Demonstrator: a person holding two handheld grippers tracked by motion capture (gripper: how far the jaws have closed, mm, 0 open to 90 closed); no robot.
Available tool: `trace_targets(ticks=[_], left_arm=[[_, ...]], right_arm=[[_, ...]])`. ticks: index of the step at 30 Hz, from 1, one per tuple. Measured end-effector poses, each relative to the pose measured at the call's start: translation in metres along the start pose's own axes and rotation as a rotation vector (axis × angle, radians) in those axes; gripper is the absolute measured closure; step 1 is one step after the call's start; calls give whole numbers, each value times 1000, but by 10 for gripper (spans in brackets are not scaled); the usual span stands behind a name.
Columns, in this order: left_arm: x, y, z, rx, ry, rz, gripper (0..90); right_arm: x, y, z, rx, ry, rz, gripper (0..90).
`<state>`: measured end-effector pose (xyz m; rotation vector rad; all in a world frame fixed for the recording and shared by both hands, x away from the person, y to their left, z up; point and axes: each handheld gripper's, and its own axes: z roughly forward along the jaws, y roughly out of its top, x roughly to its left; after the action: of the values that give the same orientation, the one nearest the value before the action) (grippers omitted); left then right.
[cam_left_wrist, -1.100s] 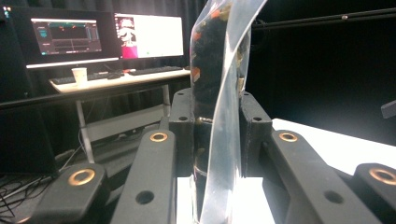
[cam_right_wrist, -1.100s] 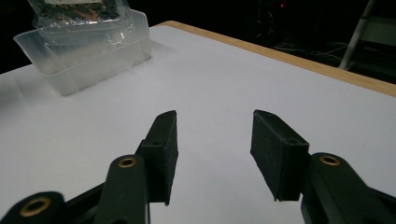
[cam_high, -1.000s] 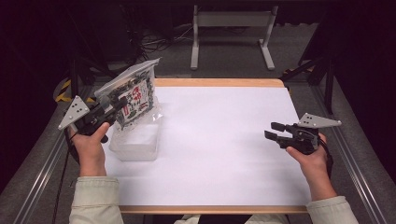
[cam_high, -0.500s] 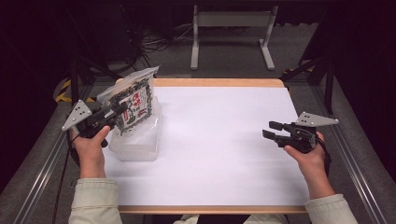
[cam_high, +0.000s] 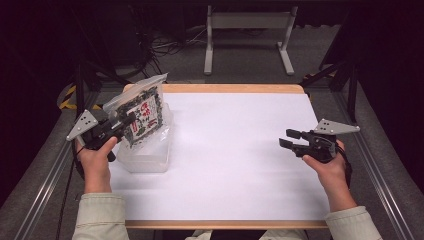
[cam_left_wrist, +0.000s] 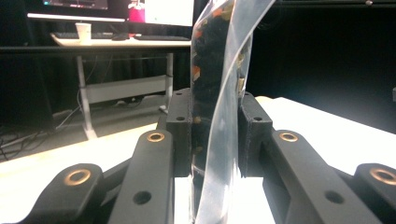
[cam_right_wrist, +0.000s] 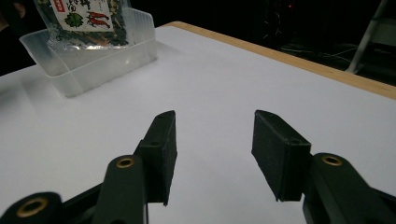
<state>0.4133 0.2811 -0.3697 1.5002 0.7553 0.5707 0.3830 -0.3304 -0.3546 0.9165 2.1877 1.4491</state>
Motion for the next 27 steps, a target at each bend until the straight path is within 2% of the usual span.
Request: trace_targets(ticks=[4, 6, 10, 13, 19, 27], left_arm=[[2, -2, -3, 25, 19, -17, 718], [3, -4, -3, 68, 30, -23, 717], [5, -9, -2, 91, 25, -39, 718], [6, -11, -3, 107, 22, -31, 718], [9, -15, -4, 103, 25, -44, 718], [12, -17, -6, 86, 57, -67, 695]], right_arm=[[0, 1, 1, -1, 2, -1, 506], [0, 1, 2, -1, 5, 1, 506], [0, 1, 4, 1, 8, -2, 505], [0, 1, 6, 6, 9, -3, 505], [0, 2, 6, 5, 9, -2, 505], [0, 1, 7, 6, 9, 0, 502]])
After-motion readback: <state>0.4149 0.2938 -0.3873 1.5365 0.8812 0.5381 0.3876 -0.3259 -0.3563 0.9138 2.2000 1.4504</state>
